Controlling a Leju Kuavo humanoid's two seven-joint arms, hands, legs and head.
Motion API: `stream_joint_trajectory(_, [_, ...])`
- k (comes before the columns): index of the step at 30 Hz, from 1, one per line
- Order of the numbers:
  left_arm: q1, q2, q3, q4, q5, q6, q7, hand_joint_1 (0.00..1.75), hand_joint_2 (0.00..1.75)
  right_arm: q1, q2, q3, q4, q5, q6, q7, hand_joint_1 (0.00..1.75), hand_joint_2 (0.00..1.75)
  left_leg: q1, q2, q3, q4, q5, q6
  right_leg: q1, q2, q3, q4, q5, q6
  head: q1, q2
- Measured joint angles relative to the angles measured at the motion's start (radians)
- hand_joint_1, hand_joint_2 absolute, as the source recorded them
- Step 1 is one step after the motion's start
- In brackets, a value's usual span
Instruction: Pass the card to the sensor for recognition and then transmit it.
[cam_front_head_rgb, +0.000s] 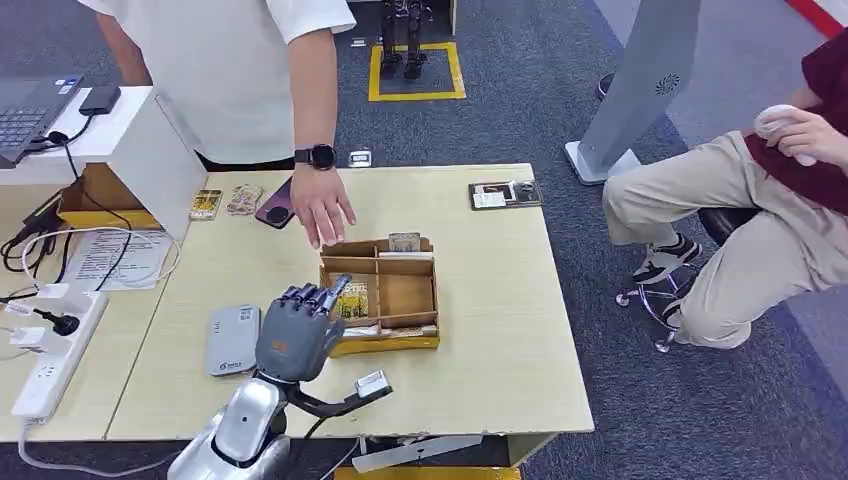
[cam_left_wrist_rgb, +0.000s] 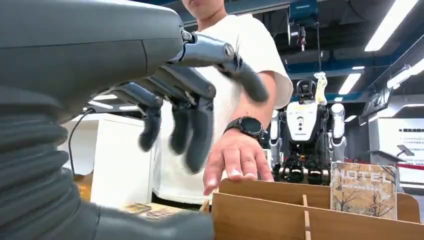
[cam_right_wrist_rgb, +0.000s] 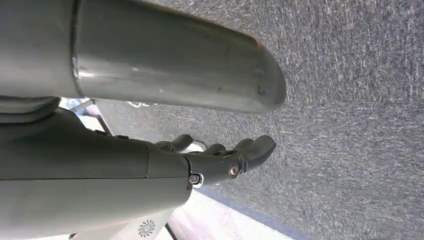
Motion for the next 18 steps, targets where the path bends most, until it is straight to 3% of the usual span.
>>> stream_joint_trajectory(9, [-0.003, 0.000, 0.000, 0.005, 0.015, -0.006, -0.014, 0.00, 1.75, 0.000, 0.000, 0.000, 0.000, 0.003, 0.000, 0.000, 0.00, 0.00, 0.000, 0.000, 0.000, 0.000, 0.000, 0.000, 0.000, 0.000, 0.000, 0.000, 0.000, 0.000, 0.000, 0.000])
stream_joint_trajectory(18, [-0.003, 0.018, 0.000, 0.004, 0.060, -0.042, -0.077, 0.00, 1.75, 0.000, 0.000, 0.000, 0.000, 0.003, 0.000, 0.000, 0.00, 0.00, 0.000, 0.000, 0.000, 0.000, 0.000, 0.000, 0.000, 0.000, 0.000, 0.000, 0.000, 0.000, 0.000, 0.000])
